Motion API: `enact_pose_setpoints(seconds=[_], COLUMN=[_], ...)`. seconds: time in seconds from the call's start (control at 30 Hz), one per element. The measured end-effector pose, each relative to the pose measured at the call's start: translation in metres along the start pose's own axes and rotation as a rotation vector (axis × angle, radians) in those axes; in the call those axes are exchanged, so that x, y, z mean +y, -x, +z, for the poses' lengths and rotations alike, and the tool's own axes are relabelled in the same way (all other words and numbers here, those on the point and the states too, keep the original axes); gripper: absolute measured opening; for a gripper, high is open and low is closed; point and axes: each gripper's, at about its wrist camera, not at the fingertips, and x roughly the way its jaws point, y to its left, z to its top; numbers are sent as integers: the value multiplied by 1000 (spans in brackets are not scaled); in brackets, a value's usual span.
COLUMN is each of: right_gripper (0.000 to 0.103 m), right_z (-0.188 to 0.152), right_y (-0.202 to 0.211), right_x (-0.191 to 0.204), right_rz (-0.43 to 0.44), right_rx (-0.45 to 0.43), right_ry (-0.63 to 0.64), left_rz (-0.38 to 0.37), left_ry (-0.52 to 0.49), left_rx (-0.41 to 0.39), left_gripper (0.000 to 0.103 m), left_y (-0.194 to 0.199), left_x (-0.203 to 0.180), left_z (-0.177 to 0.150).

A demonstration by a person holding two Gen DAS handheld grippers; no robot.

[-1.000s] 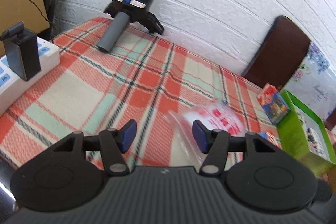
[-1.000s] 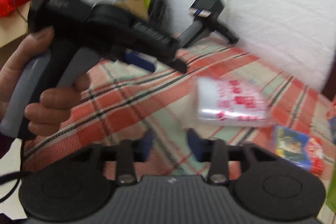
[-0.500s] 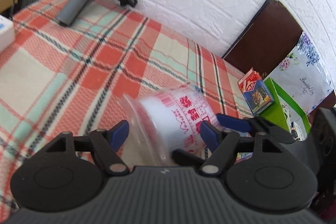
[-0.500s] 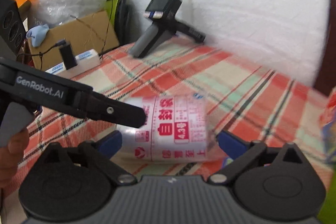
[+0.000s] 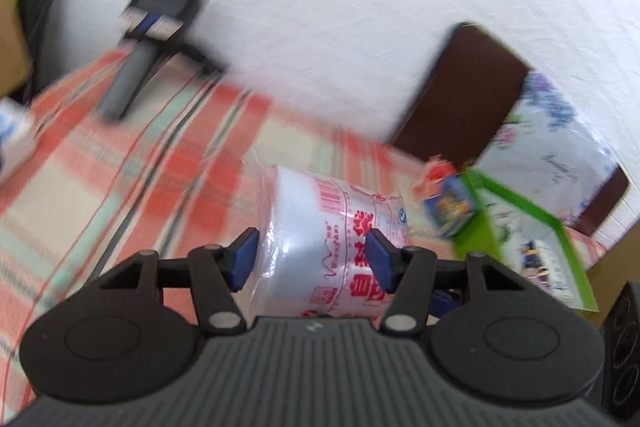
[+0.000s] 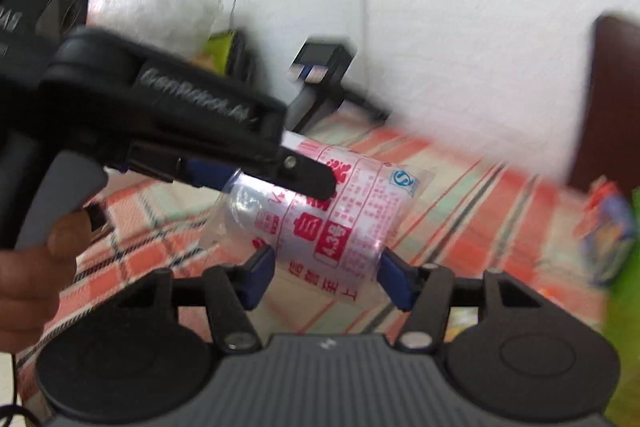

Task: Organize objects
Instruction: 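Carry the bag of white cups into the green box and release it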

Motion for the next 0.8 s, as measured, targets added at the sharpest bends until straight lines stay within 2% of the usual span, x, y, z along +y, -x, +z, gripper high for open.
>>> enact_pose_setpoints(seconds=[0.1,0.27,0.4,0.53,0.67,0.73,0.77,0.8], right_gripper=[57,57,57,57,57,60,65,65], right_z=[4,-6,-24,-40,-48,-54,-56,-59], right_y=[35,94,126,137,127,125,126,130], right_x=[-31,-95,-147,-197,-239,-257,-263,-268], right_rz=[-79,-243,-369,-459,-536,-631,-676,-691], right_rx=[-60,-124,-129,-117,-79,-69,-81,-101], right_ry=[-51,-128,-211,-293,-349,-373,-385,-407], left_rz=[-70,-200,-288,-337,-334,-272,-227,-185], left_ry=[-82,-222,-318,-412,-477,-513,-535,-556], left_rx=[-24,-12,33,75,119,131,128,124], left_gripper=[59,60,61,61,62,63,63,63], left_y=[-2,-28,-64,-100,-139,-156,-161,-165], left_x=[-43,-126,-192,-248,-286,-296,-299,-301], left_z=[11,13,6,-6,-11,-15,-17,-20])
